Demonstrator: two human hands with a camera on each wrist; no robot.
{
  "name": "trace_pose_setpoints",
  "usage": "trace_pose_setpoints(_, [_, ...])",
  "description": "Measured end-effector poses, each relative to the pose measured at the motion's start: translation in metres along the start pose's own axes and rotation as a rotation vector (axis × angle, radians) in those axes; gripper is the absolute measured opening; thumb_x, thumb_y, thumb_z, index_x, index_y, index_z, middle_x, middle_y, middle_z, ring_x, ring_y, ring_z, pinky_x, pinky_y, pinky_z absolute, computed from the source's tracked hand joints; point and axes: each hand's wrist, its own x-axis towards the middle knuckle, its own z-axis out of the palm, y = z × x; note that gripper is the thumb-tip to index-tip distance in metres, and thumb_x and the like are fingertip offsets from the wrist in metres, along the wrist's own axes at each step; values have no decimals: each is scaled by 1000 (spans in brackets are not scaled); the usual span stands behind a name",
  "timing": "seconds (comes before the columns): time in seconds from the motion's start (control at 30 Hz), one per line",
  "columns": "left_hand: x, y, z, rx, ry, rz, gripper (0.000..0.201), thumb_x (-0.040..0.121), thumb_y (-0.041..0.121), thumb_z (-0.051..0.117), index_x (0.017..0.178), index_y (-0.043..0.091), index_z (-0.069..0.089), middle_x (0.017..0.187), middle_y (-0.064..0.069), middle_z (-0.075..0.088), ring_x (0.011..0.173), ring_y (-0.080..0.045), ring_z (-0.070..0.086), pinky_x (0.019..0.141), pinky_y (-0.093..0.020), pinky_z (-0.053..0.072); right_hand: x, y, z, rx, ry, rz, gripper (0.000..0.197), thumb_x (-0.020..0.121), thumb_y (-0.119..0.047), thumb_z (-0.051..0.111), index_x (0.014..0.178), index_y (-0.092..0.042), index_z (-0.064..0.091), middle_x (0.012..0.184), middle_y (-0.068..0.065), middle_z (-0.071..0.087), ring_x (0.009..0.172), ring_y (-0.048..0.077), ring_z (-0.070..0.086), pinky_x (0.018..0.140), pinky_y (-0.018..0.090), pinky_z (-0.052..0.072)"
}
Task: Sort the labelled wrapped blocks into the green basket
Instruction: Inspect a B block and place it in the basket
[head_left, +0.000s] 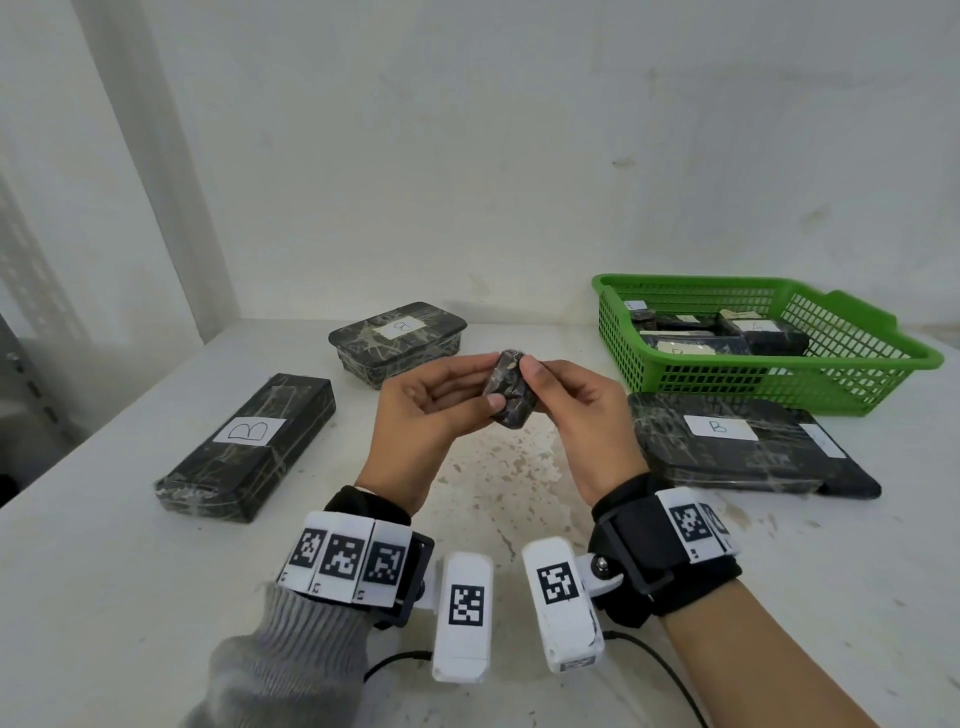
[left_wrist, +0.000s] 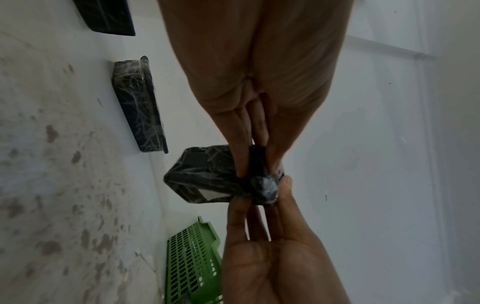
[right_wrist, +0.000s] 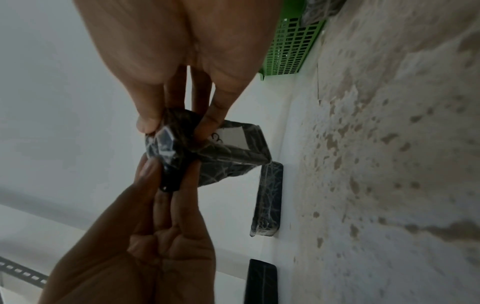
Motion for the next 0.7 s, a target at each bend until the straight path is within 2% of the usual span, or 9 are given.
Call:
trace_pose_setpoints(0.1, [-1,0,2,-23,-5,-11,30,79,-7,68,106,7,71,95,-6,77,89,-17,74,72,-26,59,2,2,-2,-30,28,-24,13,89,-12,67,91,-1,74,92,20,72,81,17,68,84,32,56])
trace_pose_setpoints(0.23, [1,-3,-1,0,36,9,26,81,-13,66,99,5,71,86,-4,77,80,-15,73,69,-27,59,-1,0,2,-45,10,-14,18,85,-19,71,85,-2,73,90,20,72,85,23,66,89,39,53])
trace_pose_setpoints(0.33, [0,-3,0,15,17,21,26,79,-16,66,95,4,71,82,-2,77,77,-12,73,66,-23,57,-4,-5,4,15,-17,-8,30,75,-33,74,75,-4,68,77,12,68,77,20,61,79,28,52])
trace_pose_setpoints(0.37, [-1,-3,0,14,4,18,26,79,-16,67,95,4,71,83,-3,77,78,-13,73,66,-23,57,-4,-5,4,13,-11,-31,33,75,-31,74,72,0,65,71,9,65,72,18,58,73,24,51])
trace_pose_setpoints(0.43, [-2,-2,1,12,-29,0,27,78,-14,68,100,2,71,89,-6,77,84,-15,73,68,-24,57,-3,-3,3,-15,32,-83,37,80,-21,75,68,9,57,65,12,55,65,19,49,64,22,45])
trace_pose_setpoints(0.5, [-2,-4,2,8,-49,-21,31,76,-13,69,104,0,70,96,-11,76,90,-19,73,73,-27,58,-1,1,2,-35,69,-101,38,83,-15,74,63,10,52,60,10,48,61,18,42,60,21,41])
trace_pose_setpoints(0.6, [-1,-6,2,32,-32,-25,30,77,-15,69,100,5,71,94,-9,76,91,-20,73,76,-30,60,0,3,1,-60,65,-87,39,84,-15,75,64,11,53,58,7,46,59,14,41,59,20,39])
trace_pose_setpoints(0.7, [-1,-7,0,30,-9,-20,31,79,-15,67,102,5,71,93,-7,77,89,-17,73,74,-27,59,-1,3,1,-36,-3,-40,31,83,-19,74,74,8,61,71,15,58,69,18,53,70,26,46])
